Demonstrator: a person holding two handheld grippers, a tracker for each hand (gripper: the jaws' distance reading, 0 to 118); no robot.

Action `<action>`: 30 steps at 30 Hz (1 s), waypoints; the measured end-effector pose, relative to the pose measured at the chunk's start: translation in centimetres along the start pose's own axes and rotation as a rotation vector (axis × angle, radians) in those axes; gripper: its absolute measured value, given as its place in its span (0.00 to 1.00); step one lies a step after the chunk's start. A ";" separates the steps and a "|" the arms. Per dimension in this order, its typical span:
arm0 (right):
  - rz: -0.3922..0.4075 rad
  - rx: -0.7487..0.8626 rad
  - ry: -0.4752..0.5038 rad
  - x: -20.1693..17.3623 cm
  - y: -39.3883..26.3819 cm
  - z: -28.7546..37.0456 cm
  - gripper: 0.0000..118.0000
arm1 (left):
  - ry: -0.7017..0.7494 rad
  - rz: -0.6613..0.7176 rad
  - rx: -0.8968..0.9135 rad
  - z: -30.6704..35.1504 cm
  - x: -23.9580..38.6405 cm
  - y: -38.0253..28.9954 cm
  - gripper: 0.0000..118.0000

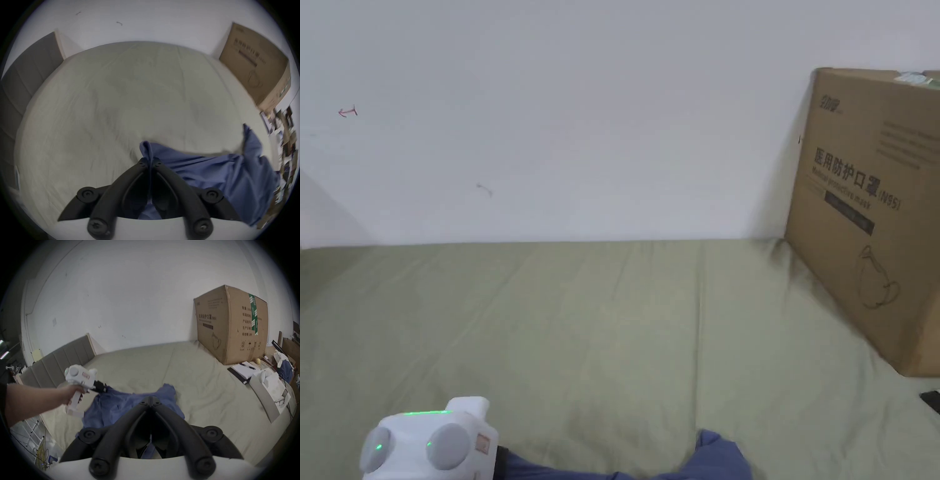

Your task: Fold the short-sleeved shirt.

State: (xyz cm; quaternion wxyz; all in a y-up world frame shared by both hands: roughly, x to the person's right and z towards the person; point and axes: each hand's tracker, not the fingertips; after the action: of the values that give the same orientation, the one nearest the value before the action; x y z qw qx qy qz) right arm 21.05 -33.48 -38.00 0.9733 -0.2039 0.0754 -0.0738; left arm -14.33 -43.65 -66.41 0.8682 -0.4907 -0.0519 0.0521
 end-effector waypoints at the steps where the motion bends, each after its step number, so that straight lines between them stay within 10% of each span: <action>1: -0.001 0.038 0.015 0.4 0.7 0.0 0.00 | -0.033 0.030 0.026 1.2 -0.4 -0.5 0.01; 5: 0.095 -0.070 -0.084 2.9 4.6 -5.2 0.00 | -0.076 0.041 0.127 4.9 -2.2 -2.6 0.01; 11: -0.122 -0.560 0.009 6.5 6.0 -20.7 0.07 | -0.061 -0.079 0.108 5.6 -2.7 -4.3 0.01; 12: -0.064 -0.578 -0.026 6.2 5.6 -22.5 0.17 | -0.066 -0.089 0.117 5.6 -2.8 -4.4 0.01; 14: 0.032 -0.620 -0.061 5.6 4.8 -26.2 0.85 | -0.089 -0.114 0.147 5.6 -2.9 -4.5 0.01; 15: 0.016 -0.642 -0.056 5.7 4.5 -27.9 1.00 | -0.090 -0.124 0.155 5.6 -2.9 -4.6 0.01; 22: -0.158 -0.770 -0.184 6.2 1.6 -34.1 0.93 | -0.033 -0.193 0.107 3.9 -3.5 -5.1 0.01; 25: 0.043 -0.833 -0.224 5.9 1.2 -33.3 0.44 | -0.025 -0.199 0.054 3.3 -4.0 -5.8 0.01; 27: 0.041 -0.785 -0.156 6.2 2.4 -32.0 0.06 | -0.020 -0.187 0.033 3.6 -4.5 -6.3 0.01; 30: 0.049 -0.698 -0.109 7.7 5.9 -27.7 0.07 | 0.011 -0.144 0.015 5.7 -5.2 -5.8 0.01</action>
State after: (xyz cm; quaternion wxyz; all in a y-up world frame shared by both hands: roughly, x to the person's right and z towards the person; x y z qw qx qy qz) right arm 24.32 -40.12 -66.41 0.8489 -0.5262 0.0490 -0.0094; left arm -20.03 -42.47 -58.72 0.8736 -0.4796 -0.0817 -0.0126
